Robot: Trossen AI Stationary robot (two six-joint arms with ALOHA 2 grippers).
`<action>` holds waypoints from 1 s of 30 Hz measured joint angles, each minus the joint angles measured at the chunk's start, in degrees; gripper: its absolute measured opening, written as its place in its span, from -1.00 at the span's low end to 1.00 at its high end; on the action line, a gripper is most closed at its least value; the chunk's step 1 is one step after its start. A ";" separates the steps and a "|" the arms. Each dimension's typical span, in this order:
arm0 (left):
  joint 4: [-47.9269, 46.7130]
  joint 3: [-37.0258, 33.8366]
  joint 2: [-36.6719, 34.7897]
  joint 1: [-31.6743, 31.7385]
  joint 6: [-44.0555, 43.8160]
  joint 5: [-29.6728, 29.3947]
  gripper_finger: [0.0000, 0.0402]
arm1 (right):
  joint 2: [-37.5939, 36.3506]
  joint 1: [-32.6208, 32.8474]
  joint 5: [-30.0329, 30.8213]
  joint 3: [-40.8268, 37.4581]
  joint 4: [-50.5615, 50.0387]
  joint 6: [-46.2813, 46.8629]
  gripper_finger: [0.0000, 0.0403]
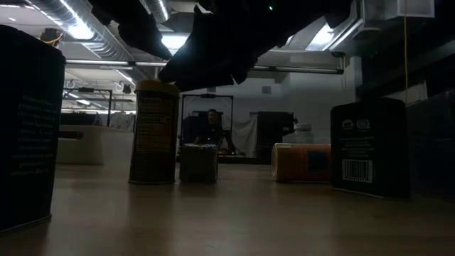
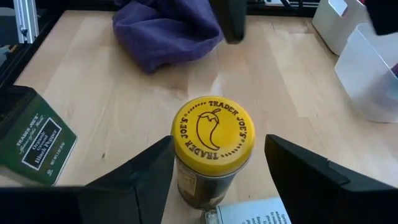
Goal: Sort spices by type
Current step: Put the yellow seasoning bottle into the gray bin
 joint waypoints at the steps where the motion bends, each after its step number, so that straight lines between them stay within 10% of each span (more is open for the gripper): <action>1: -0.63 0.00 0.00 -0.25 -0.30 0.09 0.38 | 0.17 -0.03 -0.01 0.00 0.00 0.02 0.24; 12: -14.86 0.02 0.23 -2.63 -10.30 0.16 0.38 | 1.48 -0.03 -0.04 -0.04 -1.31 0.14 0.24; 30: -5.98 0.02 14.67 -2.76 -11.90 -3.34 0.38 | 4.91 -0.03 -0.04 -0.02 0.45 0.39 0.24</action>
